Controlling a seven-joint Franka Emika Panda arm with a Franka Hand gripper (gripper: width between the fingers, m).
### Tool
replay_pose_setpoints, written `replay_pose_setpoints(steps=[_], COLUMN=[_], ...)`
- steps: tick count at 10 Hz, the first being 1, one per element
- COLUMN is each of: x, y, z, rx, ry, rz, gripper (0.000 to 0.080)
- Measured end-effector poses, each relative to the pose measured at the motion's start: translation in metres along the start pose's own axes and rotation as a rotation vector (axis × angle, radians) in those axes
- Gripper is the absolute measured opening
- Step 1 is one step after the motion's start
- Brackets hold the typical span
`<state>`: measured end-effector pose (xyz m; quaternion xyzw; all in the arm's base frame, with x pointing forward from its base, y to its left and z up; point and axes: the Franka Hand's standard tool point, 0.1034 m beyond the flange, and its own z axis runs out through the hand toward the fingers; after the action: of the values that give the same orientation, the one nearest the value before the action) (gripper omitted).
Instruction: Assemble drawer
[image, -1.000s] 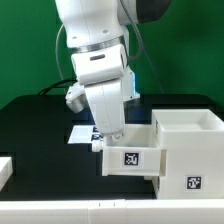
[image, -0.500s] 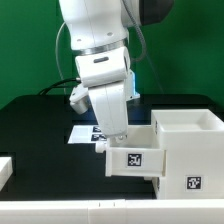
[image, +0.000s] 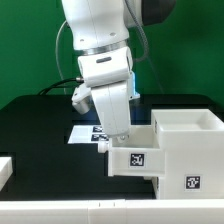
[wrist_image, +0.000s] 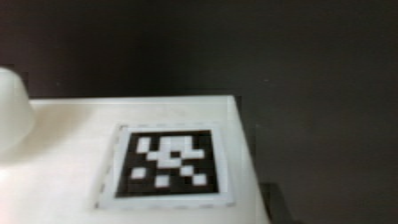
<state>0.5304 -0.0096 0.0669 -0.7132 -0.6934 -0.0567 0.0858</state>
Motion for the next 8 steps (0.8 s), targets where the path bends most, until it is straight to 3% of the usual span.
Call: replay_pose_setpoints(steps=[4, 8], x=[0.001, 0.02], y=[0.0, 0.008], z=[0.0, 0.008], rx=[-0.002, -0.045], ry=[-0.001, 0.01], rz=[-0.004, -0.041], gripper=[0.004, 0.004])
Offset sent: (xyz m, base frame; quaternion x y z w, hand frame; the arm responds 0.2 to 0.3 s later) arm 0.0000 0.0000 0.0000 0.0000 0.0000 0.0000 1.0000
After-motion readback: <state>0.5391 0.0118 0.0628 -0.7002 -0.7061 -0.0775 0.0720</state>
